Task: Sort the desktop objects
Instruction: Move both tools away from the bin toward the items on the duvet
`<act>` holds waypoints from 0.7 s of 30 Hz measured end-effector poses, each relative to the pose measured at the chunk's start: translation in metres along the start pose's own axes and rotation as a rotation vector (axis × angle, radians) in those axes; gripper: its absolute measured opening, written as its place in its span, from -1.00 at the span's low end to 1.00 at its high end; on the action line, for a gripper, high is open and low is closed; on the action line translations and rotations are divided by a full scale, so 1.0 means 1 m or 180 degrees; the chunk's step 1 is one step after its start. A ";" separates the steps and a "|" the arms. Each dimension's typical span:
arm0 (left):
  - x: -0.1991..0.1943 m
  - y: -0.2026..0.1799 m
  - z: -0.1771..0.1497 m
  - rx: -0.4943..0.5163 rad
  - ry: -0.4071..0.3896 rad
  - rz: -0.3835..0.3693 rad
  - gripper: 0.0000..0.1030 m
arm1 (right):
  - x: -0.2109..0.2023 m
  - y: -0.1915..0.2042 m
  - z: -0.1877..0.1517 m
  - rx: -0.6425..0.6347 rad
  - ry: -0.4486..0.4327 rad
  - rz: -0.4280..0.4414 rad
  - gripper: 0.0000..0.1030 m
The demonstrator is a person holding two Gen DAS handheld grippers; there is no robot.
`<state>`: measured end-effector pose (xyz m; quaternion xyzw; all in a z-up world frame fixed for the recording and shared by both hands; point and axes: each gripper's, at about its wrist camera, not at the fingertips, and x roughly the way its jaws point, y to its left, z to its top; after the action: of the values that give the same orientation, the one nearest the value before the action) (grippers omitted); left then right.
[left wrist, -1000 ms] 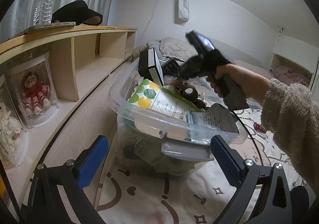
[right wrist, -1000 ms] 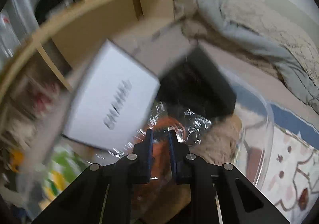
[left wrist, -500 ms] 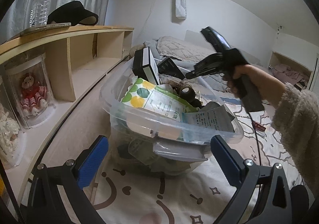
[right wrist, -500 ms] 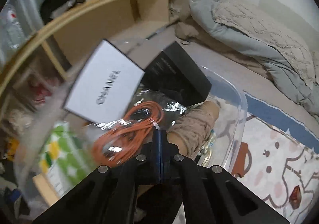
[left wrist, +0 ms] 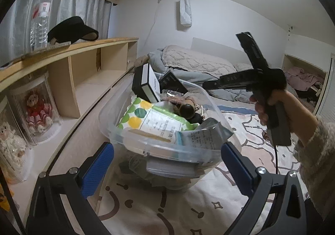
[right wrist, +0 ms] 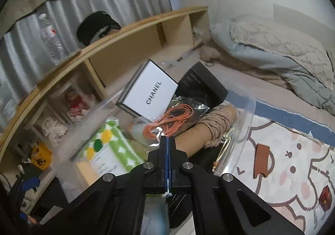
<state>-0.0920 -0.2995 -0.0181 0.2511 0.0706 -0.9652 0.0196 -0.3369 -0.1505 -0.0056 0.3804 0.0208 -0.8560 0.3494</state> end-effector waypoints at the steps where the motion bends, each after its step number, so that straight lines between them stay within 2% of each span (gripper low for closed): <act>1: -0.002 -0.003 0.001 0.0005 -0.0011 -0.0002 1.00 | -0.007 0.002 -0.003 -0.0012 -0.0043 0.0022 -1.00; 6: -0.010 -0.017 0.007 0.0041 -0.0055 0.0007 1.00 | -0.040 0.005 -0.017 -0.0029 -0.0211 0.0113 -1.00; 14: -0.022 -0.040 0.012 0.0084 -0.0102 0.0032 1.00 | -0.091 0.010 -0.042 -0.0175 -0.0482 0.0107 -0.99; 15: -0.024 -0.042 0.013 0.0085 -0.0106 0.0036 1.00 | -0.096 0.010 -0.045 -0.0185 -0.0496 0.0109 -0.92; 17: -0.028 -0.047 0.014 0.0078 -0.0109 0.0041 1.00 | -0.107 0.013 -0.051 -0.0220 -0.0519 0.0080 -0.20; 18: -0.031 -0.050 0.015 0.0071 -0.0117 0.0047 1.00 | -0.114 0.015 -0.055 -0.0251 -0.0553 0.0071 0.58; 19: -0.033 -0.051 0.016 0.0070 -0.0124 0.0053 1.00 | -0.121 0.016 -0.058 -0.0276 -0.0621 0.0050 0.76; 21: -0.039 -0.057 0.017 0.0073 -0.0152 0.0088 1.00 | -0.134 0.020 -0.065 -0.0350 -0.0703 0.0005 0.76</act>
<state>-0.0699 -0.2458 0.0227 0.2292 0.0555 -0.9713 0.0317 -0.2205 -0.0678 0.0424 0.2642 0.0287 -0.8900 0.3706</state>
